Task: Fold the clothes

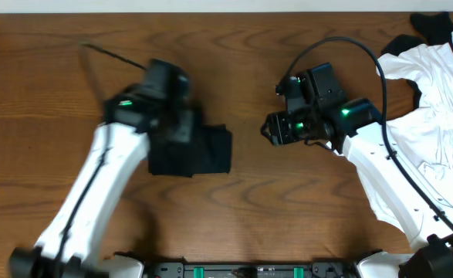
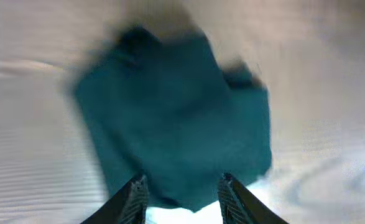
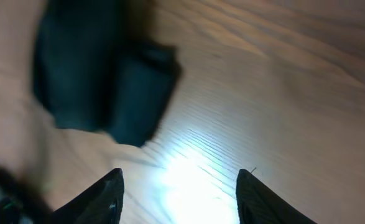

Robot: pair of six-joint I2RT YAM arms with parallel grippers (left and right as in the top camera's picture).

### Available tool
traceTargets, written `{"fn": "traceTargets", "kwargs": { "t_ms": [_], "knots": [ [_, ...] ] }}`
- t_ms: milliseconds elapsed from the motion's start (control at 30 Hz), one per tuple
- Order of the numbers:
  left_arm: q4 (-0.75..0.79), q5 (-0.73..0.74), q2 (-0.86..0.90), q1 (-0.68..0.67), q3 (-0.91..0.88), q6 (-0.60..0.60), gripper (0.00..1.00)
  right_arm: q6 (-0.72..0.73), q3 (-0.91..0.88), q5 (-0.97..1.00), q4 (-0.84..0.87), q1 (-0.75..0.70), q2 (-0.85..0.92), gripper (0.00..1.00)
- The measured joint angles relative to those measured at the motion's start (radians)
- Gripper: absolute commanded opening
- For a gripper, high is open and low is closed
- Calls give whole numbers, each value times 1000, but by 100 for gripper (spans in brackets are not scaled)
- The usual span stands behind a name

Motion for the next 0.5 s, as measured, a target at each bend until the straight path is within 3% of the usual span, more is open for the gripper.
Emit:
{"fn": "traceTargets", "kwargs": {
  "t_ms": [233, 500],
  "knots": [
    [0, -38, -172, 260, 35, -43, 54, 34, -1, -76, 231, 68, 10, 65],
    [-32, 11, -102, 367, 35, -55, 56, 115, 0, -68, 454, 163, 205, 67]
  ]
}}
